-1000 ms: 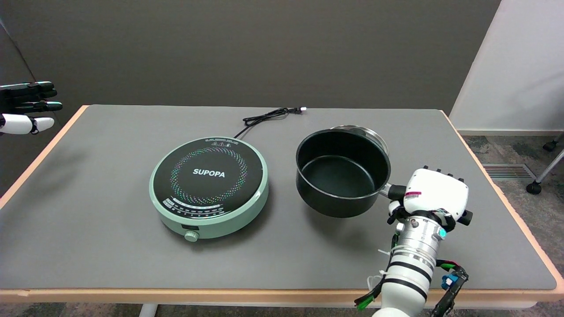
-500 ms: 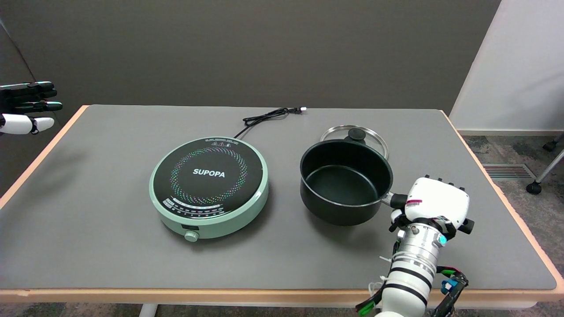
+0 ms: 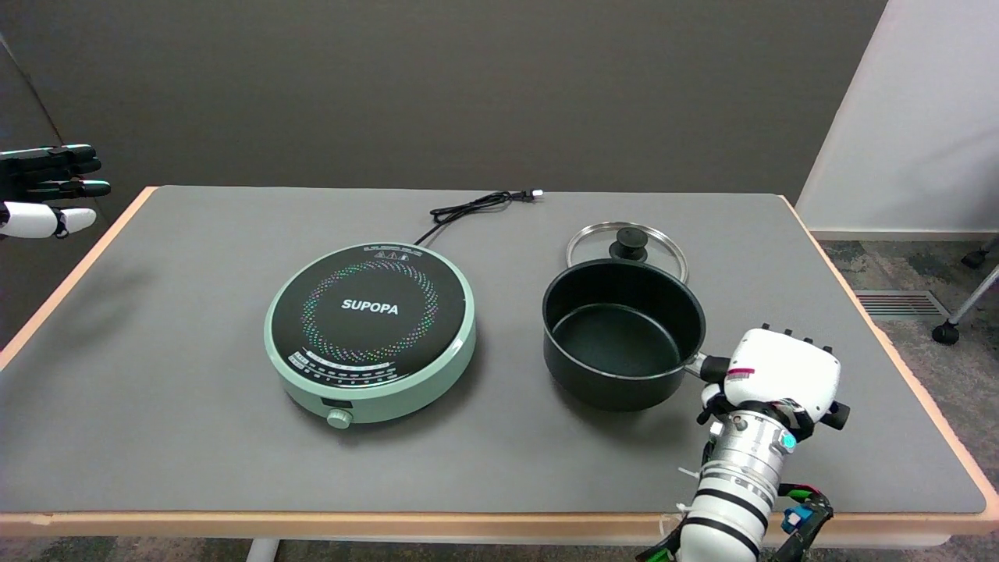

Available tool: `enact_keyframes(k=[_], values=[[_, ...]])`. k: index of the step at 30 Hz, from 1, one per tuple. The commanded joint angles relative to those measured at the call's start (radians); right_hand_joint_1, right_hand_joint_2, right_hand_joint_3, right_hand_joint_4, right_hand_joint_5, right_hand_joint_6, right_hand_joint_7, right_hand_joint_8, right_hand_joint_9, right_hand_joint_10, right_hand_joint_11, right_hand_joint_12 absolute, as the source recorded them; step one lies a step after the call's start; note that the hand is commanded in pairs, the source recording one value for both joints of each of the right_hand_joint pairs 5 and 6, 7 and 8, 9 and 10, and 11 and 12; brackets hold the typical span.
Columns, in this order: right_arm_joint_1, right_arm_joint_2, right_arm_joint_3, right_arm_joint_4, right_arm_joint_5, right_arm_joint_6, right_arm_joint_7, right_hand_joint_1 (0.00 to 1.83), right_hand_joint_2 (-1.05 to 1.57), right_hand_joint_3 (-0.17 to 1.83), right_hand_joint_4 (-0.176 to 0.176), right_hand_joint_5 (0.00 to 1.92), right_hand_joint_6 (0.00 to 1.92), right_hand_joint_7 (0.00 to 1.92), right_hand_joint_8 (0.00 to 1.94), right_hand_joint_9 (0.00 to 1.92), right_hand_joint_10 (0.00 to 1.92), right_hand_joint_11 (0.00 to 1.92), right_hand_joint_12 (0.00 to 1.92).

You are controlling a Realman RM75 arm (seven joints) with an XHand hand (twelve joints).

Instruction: Place the pot onto the table.

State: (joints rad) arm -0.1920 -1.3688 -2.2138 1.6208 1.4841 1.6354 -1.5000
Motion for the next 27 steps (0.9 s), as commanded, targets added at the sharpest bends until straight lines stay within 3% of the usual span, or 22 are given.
enact_keyframes(k=[1,27], values=[[0.019,0.006,0.009,-0.082,0.028,0.014,0.069,0.97,1.1,1.01,-0.035,1.92,1.92,1.92,1.92,1.92,1.92,1.92,1.92],[0.02,0.006,0.006,-0.128,0.077,0.019,0.122,0.97,1.05,1.04,-0.032,1.92,1.92,1.92,1.92,1.92,1.92,1.92,1.92]])
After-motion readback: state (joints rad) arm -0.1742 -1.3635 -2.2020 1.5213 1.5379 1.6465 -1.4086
